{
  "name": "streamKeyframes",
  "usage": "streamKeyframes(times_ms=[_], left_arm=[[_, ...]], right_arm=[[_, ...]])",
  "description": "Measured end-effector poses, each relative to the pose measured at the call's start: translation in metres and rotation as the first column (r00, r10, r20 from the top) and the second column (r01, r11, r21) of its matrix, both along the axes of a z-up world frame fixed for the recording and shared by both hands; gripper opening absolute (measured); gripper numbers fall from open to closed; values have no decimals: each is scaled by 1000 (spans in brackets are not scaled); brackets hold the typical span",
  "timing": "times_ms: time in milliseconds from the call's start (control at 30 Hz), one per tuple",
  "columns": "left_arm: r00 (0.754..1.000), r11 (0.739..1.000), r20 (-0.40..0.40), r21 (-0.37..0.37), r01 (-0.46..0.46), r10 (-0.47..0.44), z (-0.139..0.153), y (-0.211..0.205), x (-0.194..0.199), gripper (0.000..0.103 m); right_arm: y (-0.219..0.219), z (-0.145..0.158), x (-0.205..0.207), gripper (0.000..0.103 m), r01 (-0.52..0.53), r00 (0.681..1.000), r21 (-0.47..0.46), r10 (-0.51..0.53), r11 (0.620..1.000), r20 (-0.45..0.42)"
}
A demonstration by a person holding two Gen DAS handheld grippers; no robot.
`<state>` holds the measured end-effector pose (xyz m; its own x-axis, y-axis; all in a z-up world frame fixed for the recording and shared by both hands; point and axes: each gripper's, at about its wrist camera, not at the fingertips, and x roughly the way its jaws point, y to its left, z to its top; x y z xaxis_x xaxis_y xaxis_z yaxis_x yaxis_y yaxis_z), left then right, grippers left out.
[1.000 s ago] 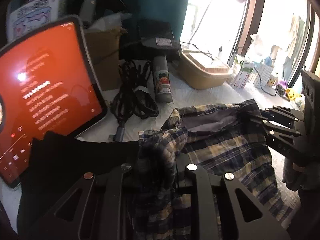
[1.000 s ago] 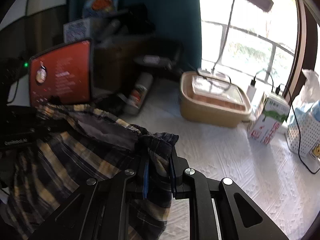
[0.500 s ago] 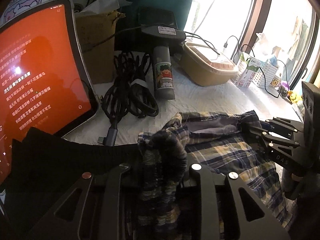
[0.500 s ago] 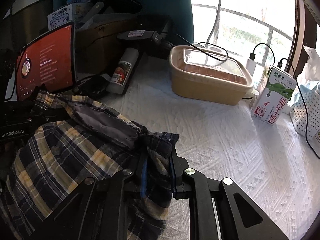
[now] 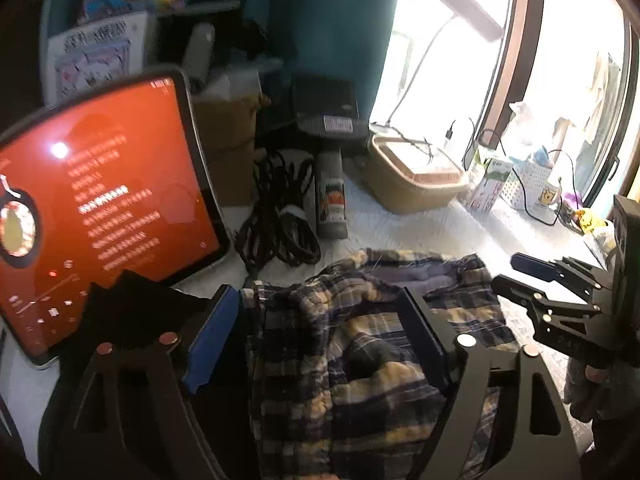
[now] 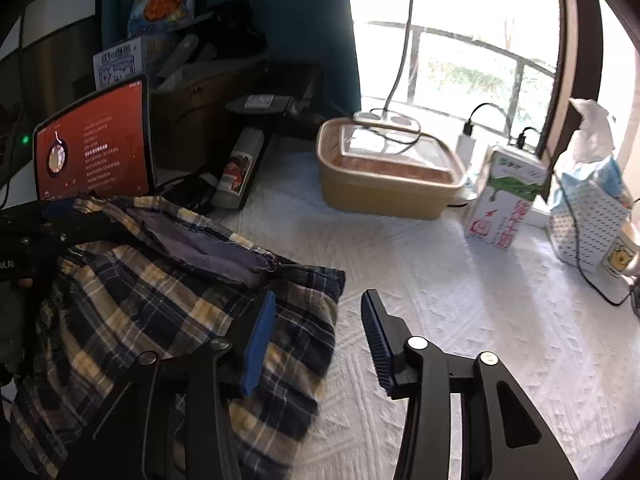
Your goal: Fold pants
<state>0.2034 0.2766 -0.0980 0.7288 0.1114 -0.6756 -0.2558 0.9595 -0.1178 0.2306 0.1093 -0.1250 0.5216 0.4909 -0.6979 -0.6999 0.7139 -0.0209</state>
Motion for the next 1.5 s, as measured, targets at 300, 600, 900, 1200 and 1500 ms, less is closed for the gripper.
streamKeyframes(times_ms=[300,600,900,1200,1500], left_arm=[[998,999,62,27,25,-27,25,-37,-27,90],[996,998,73,45,46,-50,33,-77,-54,90],[993,997,108,57,49,-55,41,-114,-83,90],[988,989,144,146,26,-48,56,-143,-109,90],[973,982,218,183,35,-75,81,-174,-136,90]], right_arm=[[-31,14,-27,63,33,999,12,-33,999,28],[-70,29,-58,63,61,997,39,-63,997,49],[-109,47,-86,63,90,992,57,-95,994,82],[-138,74,-122,63,113,982,93,-125,989,143],[-174,108,-160,76,123,967,152,-153,981,206]])
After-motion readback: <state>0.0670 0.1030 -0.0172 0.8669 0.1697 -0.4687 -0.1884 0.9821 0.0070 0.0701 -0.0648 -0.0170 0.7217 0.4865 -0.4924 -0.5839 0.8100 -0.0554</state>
